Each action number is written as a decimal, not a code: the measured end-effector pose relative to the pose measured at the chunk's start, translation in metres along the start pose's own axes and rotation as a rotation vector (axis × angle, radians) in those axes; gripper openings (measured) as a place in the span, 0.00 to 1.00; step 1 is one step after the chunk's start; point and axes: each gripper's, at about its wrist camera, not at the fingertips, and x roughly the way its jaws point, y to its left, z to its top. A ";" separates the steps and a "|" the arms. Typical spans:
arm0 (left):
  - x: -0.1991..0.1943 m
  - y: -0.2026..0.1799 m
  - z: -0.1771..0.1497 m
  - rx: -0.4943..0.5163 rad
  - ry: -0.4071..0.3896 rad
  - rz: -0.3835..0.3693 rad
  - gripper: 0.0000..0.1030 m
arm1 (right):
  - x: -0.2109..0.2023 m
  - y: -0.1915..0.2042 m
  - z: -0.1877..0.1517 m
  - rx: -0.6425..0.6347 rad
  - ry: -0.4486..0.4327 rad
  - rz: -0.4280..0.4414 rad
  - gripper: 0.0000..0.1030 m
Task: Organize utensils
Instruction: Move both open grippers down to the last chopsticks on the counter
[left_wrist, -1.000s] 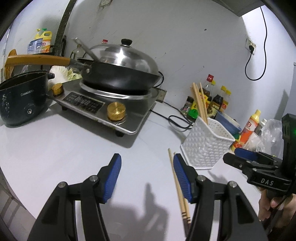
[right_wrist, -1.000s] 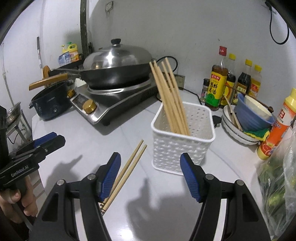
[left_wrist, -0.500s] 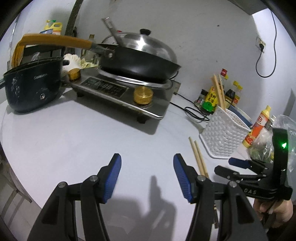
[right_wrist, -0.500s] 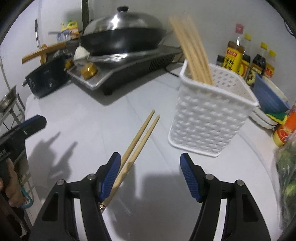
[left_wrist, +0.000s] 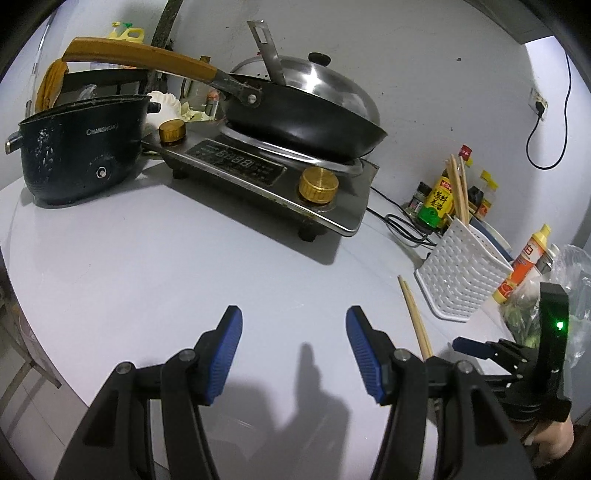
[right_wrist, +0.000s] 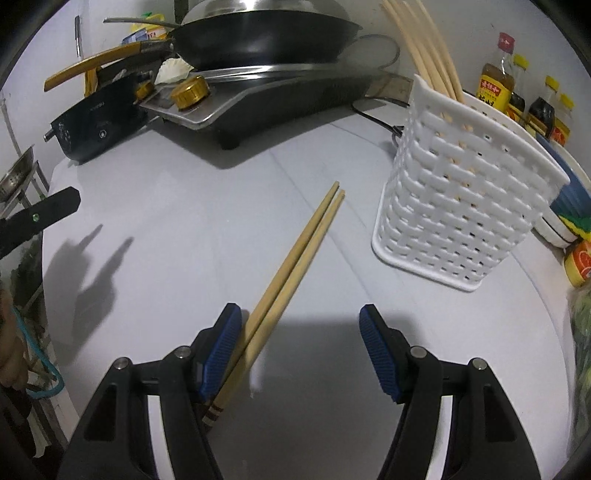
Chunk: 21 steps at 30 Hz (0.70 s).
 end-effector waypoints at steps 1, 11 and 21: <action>0.001 -0.001 0.000 0.002 0.002 -0.001 0.57 | -0.002 -0.003 -0.001 0.011 -0.005 0.009 0.63; 0.006 -0.026 -0.002 0.052 0.020 -0.018 0.57 | -0.010 -0.019 -0.005 0.030 -0.007 0.012 0.62; 0.016 -0.046 -0.004 0.076 0.044 -0.041 0.57 | -0.018 -0.049 -0.011 0.076 -0.004 0.010 0.62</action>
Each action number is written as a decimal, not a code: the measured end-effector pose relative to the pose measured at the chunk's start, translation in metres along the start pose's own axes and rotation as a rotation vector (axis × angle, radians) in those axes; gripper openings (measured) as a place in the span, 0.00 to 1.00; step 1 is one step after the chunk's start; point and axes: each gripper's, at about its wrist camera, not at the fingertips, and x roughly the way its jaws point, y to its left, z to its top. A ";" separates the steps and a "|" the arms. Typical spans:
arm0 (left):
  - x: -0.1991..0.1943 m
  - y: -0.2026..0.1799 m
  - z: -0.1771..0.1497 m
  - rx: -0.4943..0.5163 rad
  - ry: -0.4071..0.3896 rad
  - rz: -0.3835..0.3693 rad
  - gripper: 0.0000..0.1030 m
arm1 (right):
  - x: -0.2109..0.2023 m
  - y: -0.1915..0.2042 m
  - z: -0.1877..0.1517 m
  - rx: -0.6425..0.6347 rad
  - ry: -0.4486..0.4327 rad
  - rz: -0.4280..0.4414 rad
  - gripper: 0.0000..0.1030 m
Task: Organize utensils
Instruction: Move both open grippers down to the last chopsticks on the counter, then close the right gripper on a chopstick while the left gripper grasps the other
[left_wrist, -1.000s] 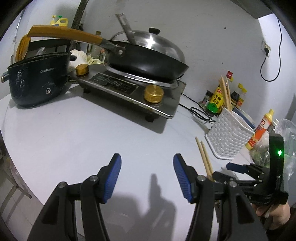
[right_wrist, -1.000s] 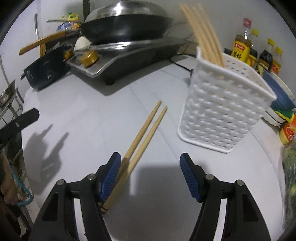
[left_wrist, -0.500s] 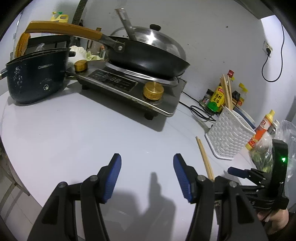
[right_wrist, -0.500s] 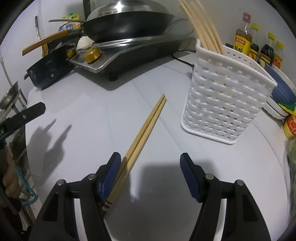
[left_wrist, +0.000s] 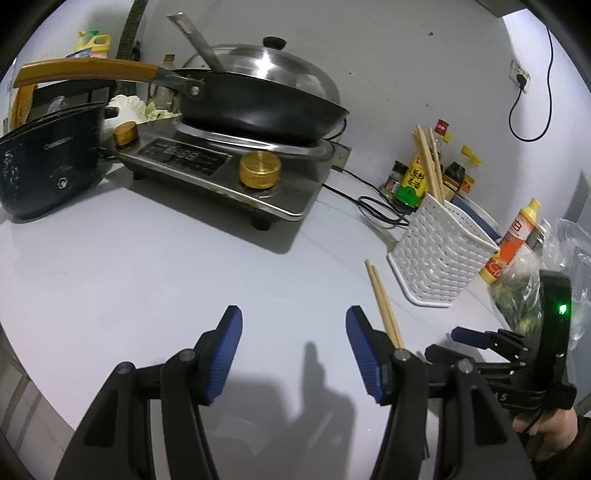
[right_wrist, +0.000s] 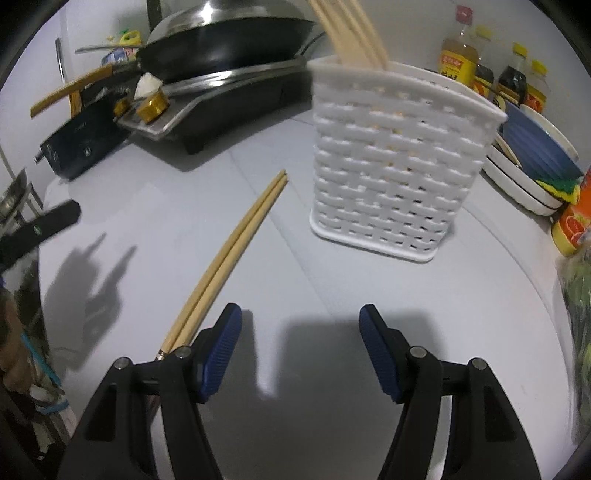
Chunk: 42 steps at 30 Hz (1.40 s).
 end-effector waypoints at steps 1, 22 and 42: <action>0.001 -0.002 0.000 0.002 0.002 -0.004 0.57 | -0.002 0.003 0.002 -0.007 -0.007 0.011 0.62; 0.000 0.010 -0.003 -0.014 0.016 -0.044 0.57 | 0.003 0.023 0.005 -0.037 0.018 0.002 0.62; 0.010 0.015 -0.011 0.001 0.076 -0.059 0.57 | 0.016 0.029 0.008 -0.061 0.036 -0.028 0.37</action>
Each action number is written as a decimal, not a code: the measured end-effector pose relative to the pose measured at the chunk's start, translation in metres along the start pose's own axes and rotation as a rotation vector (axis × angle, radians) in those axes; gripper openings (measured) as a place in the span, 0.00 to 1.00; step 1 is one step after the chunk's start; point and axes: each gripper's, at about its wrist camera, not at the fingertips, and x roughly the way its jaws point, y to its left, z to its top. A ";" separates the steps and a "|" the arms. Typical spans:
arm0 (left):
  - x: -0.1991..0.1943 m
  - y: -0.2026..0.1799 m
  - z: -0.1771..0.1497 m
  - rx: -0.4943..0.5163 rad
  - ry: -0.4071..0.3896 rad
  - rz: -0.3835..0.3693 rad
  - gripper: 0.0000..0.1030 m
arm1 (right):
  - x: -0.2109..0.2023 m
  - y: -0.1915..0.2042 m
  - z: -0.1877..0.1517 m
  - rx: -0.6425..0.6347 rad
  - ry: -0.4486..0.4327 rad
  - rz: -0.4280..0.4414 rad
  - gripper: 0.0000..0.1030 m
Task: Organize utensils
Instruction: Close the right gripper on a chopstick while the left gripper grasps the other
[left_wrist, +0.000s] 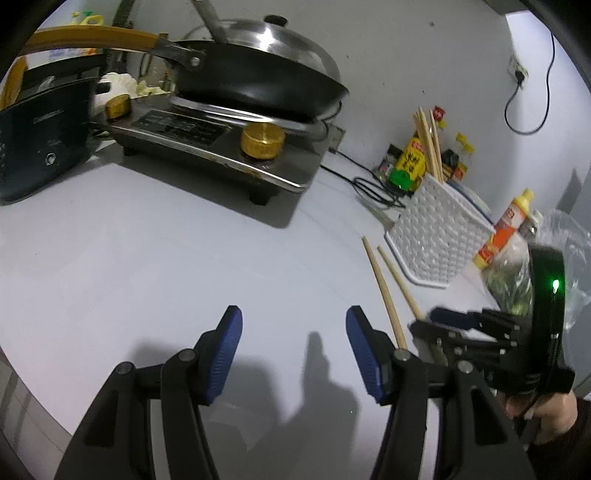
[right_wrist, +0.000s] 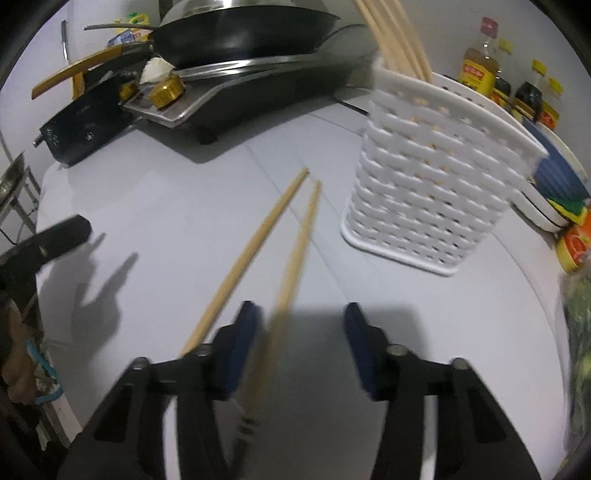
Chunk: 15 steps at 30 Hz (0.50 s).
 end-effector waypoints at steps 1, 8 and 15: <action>0.001 -0.003 0.000 0.010 0.005 0.001 0.57 | 0.000 0.000 0.001 -0.005 -0.005 0.005 0.32; 0.011 -0.027 0.006 0.078 0.032 -0.005 0.57 | -0.004 -0.005 -0.003 -0.039 -0.010 0.034 0.06; 0.035 -0.071 0.006 0.202 0.088 -0.010 0.57 | -0.013 -0.012 -0.016 -0.080 -0.025 0.068 0.06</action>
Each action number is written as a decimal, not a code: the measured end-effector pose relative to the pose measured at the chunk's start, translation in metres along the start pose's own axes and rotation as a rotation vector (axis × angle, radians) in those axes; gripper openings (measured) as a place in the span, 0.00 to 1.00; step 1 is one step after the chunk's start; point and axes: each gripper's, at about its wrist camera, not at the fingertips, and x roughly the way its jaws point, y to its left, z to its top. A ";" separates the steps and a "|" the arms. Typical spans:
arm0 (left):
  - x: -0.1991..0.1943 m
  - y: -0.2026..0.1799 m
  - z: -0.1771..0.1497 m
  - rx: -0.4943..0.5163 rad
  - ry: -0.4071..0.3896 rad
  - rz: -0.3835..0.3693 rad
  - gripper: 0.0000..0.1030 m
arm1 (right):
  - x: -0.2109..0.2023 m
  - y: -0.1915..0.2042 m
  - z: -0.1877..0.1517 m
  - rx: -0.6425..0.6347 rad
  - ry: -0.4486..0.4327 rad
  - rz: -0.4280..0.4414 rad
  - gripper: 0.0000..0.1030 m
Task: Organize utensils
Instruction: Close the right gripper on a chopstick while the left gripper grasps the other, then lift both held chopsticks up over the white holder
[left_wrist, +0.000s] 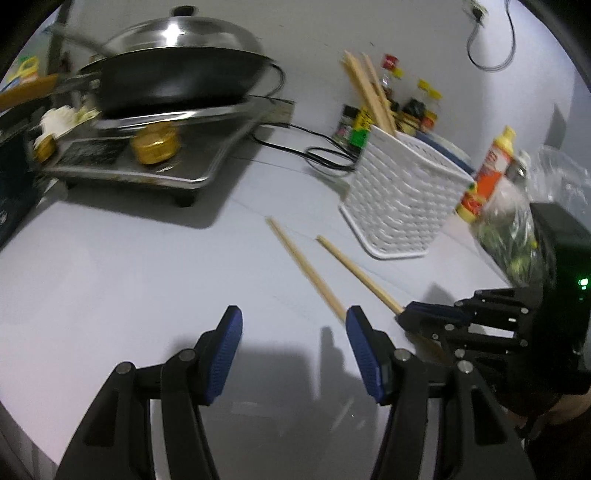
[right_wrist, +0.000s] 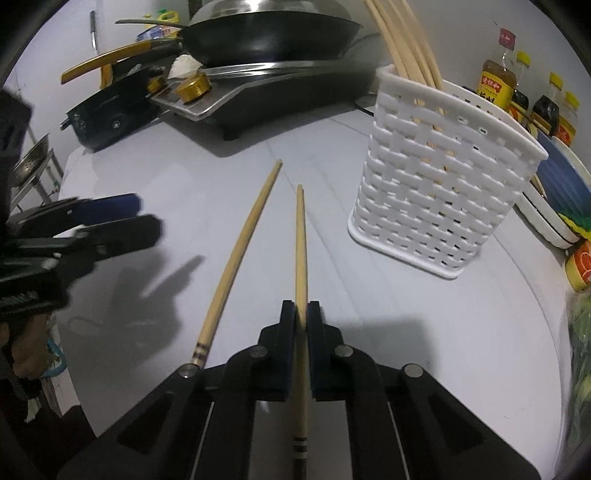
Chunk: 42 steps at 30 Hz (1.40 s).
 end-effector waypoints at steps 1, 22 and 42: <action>0.003 -0.006 0.001 0.019 0.005 0.004 0.57 | -0.003 -0.002 -0.002 0.003 -0.009 0.003 0.06; 0.042 -0.058 0.003 0.226 0.159 0.067 0.19 | -0.044 -0.030 -0.019 0.034 -0.165 0.145 0.06; 0.005 -0.046 -0.005 0.144 0.076 0.072 0.06 | -0.074 -0.021 -0.017 -0.010 -0.222 0.148 0.06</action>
